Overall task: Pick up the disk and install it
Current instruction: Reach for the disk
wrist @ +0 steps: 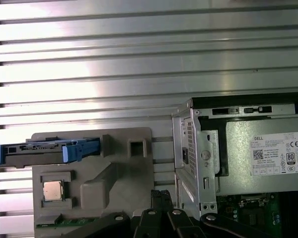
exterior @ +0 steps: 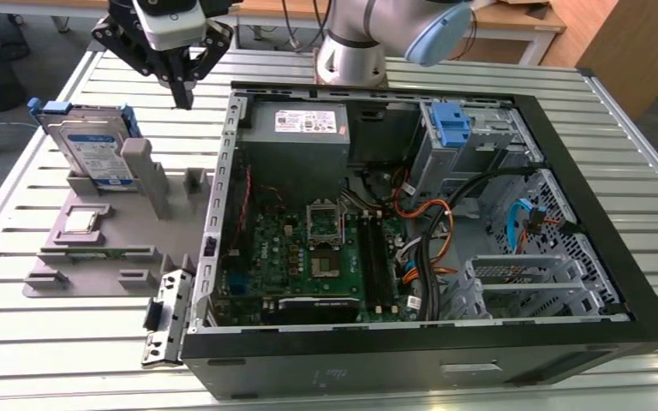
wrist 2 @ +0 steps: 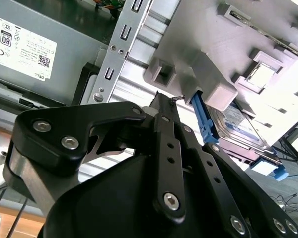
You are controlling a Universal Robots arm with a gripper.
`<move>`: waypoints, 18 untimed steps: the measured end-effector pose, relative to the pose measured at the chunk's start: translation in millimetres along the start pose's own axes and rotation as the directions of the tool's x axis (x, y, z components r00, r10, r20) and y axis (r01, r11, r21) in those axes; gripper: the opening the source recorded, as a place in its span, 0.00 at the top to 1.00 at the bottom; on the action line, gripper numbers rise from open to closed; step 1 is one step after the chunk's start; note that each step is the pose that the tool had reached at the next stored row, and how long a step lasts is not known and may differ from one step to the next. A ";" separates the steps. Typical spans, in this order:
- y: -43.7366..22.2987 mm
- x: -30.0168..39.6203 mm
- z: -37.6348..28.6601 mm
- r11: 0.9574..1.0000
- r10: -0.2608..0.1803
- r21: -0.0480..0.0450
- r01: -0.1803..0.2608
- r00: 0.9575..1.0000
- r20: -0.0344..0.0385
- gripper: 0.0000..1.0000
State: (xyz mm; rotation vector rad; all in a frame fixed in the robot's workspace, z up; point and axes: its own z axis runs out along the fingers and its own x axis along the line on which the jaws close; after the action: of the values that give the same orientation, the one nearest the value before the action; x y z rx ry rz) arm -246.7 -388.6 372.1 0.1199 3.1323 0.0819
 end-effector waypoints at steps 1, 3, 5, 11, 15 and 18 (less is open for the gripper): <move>0.0 0.0 0.0 1.000 0.000 0.000 0.000 1.000 0.000 0.90; 0.0 0.0 0.0 1.000 0.000 0.000 0.000 1.000 -0.004 0.90; 0.0 0.0 0.0 1.000 0.000 0.000 0.000 1.000 -0.005 0.90; 0.0 0.0 0.0 1.000 0.000 0.000 0.000 1.000 -0.006 0.90; -0.2 2.4 0.4 1.000 0.000 0.000 0.000 1.000 -0.006 0.90; -0.6 8.1 0.9 1.000 0.000 0.000 0.000 1.000 -0.006 0.90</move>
State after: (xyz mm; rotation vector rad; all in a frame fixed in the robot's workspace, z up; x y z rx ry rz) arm -254.8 -388.6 371.2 0.1202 3.1379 0.0819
